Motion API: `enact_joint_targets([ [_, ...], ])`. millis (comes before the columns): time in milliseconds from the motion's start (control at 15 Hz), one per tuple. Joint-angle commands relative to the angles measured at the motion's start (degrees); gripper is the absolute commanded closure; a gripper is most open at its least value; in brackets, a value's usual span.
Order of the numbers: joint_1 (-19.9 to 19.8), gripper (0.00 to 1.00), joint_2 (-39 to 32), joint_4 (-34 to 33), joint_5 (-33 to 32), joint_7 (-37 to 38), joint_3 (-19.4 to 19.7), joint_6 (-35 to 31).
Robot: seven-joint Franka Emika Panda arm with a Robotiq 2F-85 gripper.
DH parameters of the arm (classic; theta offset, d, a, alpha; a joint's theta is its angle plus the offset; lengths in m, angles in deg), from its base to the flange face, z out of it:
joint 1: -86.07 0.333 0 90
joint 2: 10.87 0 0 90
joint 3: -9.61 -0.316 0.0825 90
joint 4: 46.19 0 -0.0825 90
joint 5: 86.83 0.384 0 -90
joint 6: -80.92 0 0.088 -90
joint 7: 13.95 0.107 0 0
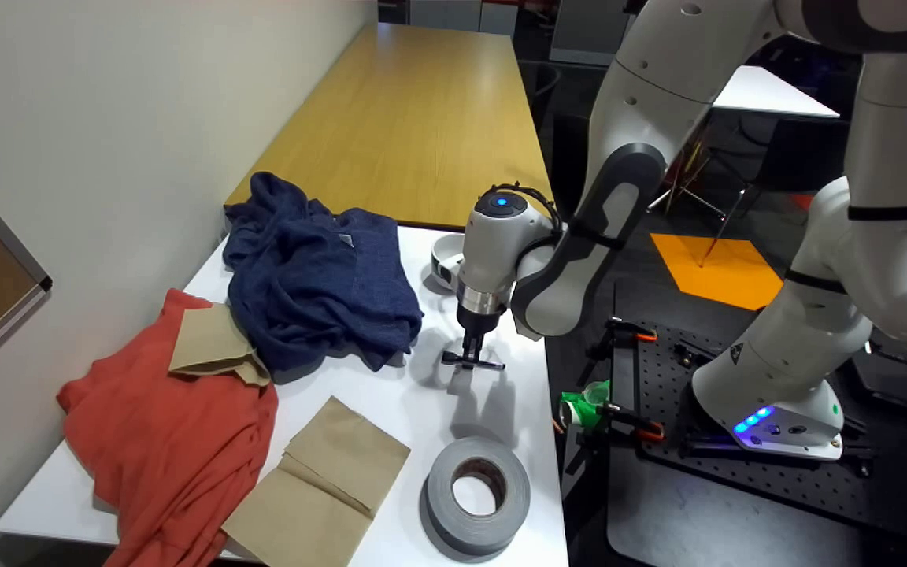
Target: Put the marker in the cup and put it back on the table
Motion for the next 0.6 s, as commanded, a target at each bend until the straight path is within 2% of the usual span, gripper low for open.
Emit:
enact_joint_targets([
  [0,0.0,1.00,0.6,0.5,0.8,1.2,0.0,-1.1],
  [267,1.0,0.97,6.7,3.1,0.6,3.5,2.0,-0.2],
  [400,3.0,0.97,10.1,3.8,-0.8,6.1,5.3,-0.4],
  [533,5.9,0.97,12.9,3.7,-3.4,10.1,10.7,-0.3],
])
